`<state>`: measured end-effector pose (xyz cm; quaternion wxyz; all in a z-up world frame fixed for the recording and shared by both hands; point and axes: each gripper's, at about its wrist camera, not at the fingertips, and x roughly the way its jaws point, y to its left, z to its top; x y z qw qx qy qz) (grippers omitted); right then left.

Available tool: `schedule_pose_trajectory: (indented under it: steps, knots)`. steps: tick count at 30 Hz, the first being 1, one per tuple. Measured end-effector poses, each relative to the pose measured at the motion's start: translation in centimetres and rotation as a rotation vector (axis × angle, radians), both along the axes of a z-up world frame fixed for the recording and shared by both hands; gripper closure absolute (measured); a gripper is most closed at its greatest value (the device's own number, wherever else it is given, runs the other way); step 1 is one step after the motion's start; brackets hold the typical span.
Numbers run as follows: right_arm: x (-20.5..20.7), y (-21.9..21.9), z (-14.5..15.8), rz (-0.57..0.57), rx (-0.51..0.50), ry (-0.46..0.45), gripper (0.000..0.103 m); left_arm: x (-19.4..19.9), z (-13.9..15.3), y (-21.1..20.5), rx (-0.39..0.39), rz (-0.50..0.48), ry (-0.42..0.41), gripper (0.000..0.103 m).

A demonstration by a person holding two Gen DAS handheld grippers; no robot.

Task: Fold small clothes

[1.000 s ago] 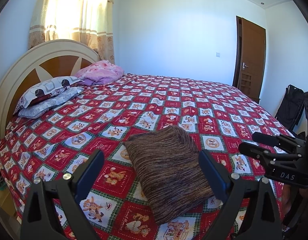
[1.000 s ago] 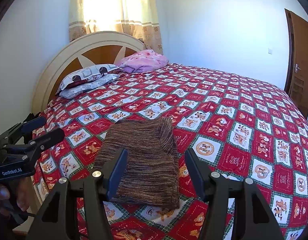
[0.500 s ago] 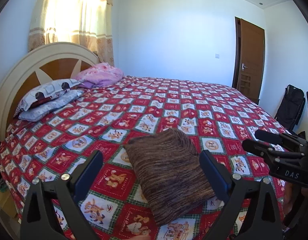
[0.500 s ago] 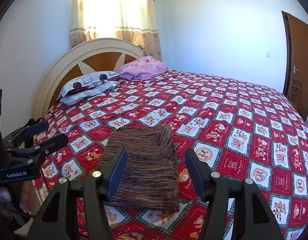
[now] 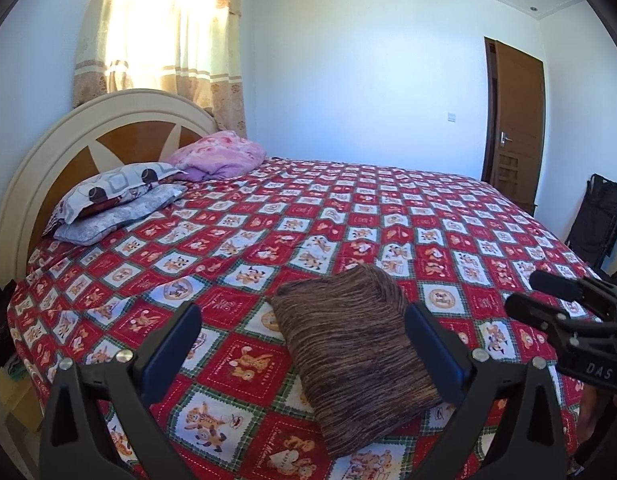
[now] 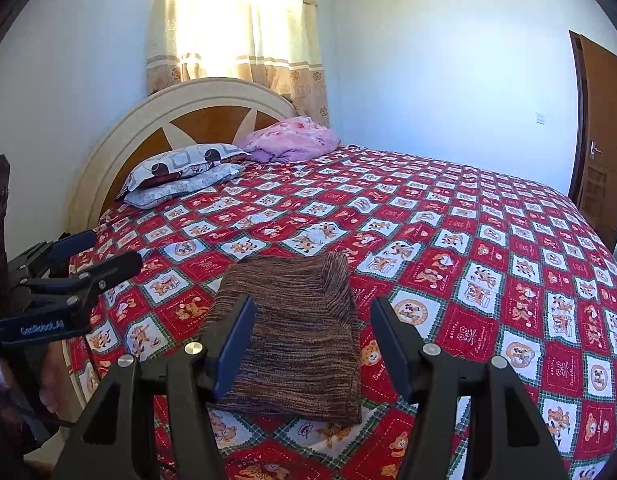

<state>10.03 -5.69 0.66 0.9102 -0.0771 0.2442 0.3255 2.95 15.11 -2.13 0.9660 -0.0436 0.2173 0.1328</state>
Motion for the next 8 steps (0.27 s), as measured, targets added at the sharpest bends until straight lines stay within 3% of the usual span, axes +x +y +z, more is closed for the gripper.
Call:
schedule_pose_trajectory:
  steps: [8]
  knots:
    - [-0.09,0.25,-0.45,0.009,-0.011,0.007,0.042,-0.37,0.02,0.29,0.02,0.02,-0.031,0.0]
